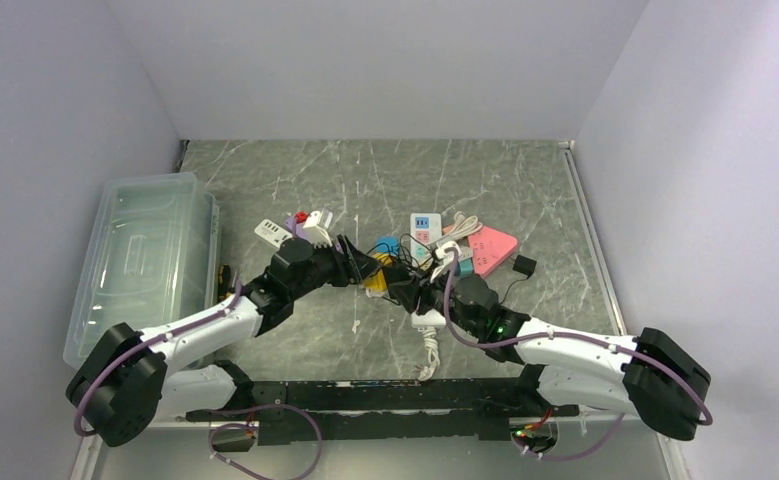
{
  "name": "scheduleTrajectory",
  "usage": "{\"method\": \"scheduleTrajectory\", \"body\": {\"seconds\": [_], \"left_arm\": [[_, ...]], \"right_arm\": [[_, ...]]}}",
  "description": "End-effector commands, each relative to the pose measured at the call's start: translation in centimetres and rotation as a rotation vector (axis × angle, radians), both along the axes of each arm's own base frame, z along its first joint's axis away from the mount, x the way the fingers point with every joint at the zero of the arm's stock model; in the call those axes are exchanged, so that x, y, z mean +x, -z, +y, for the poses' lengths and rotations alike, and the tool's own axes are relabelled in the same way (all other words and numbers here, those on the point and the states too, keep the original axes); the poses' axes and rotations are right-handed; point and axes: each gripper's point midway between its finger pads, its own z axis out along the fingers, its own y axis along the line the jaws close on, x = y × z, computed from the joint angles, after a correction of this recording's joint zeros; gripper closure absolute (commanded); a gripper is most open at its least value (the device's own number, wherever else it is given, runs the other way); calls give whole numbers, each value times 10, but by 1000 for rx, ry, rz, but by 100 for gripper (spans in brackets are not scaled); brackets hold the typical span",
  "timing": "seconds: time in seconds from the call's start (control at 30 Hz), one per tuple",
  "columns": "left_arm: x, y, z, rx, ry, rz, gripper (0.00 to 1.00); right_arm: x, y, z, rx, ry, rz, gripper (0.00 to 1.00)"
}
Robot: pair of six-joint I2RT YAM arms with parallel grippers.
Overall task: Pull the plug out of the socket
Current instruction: Remove the plug from the socket.
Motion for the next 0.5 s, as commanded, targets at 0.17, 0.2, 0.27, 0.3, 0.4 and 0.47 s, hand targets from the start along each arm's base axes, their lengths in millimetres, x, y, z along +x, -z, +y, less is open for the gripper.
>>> {"method": "scheduleTrajectory", "body": {"seconds": [0.17,0.2,0.27,0.3,0.4,0.47], "left_arm": [[-5,38,5,96,-12,112,100],[-5,39,5,98,-12,116,100],[-5,40,4,98,-10,120,100],[-6,40,3,96,-7,120,100],[-7,41,3,93,0,115,100],[-7,41,3,89,1,110,100]], "right_arm": [[-19,-124,25,216,18,-341,100],[-20,-124,26,209,26,-349,100],[-20,-125,26,199,40,-358,100],[-20,-123,27,193,42,-350,100],[-19,-121,28,206,47,-320,100],[-15,-120,25,218,51,-298,100]]}}
